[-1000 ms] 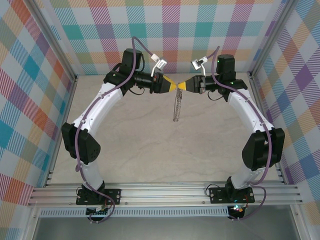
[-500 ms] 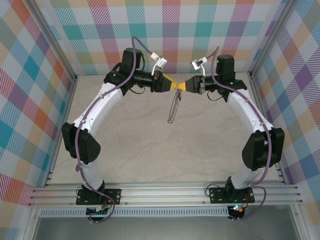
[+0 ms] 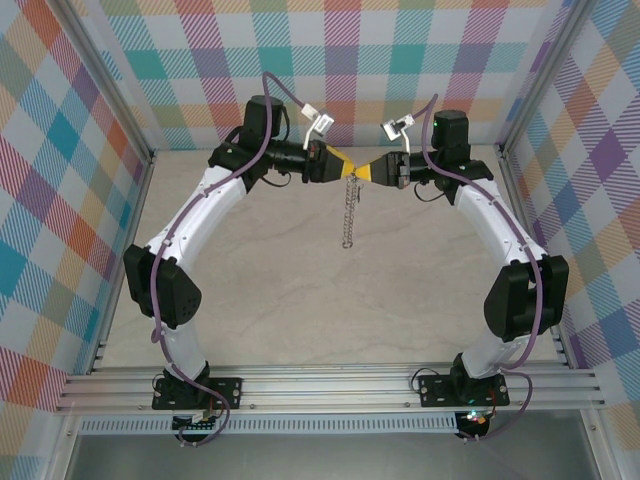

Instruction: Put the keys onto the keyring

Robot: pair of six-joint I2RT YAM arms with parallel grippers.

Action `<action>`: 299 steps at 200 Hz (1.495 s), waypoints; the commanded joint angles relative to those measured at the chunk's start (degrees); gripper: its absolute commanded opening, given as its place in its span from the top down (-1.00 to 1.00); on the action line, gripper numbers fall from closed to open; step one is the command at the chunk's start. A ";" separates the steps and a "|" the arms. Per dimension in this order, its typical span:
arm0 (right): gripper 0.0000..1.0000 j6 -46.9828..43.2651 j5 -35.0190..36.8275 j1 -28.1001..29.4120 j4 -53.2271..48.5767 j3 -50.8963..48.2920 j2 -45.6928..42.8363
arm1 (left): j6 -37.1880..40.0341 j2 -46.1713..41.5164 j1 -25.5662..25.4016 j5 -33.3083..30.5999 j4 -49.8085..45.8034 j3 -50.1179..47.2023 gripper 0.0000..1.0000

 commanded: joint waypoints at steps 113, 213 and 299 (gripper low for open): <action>1.00 -0.40 -0.62 -0.11 2.14 -0.84 -1.09 | 0.81 0.45 -0.59 2.93 -0.11 -2.17 0.33; 1.00 0.75 0.34 -0.12 3.54 -1.01 -0.78 | 1.93 -0.47 -0.76 6.36 -0.15 -3.70 0.40; 1.00 1.21 0.27 -0.16 4.18 -1.37 -0.74 | 0.04 -0.47 -1.20 5.81 2.87 -3.93 0.59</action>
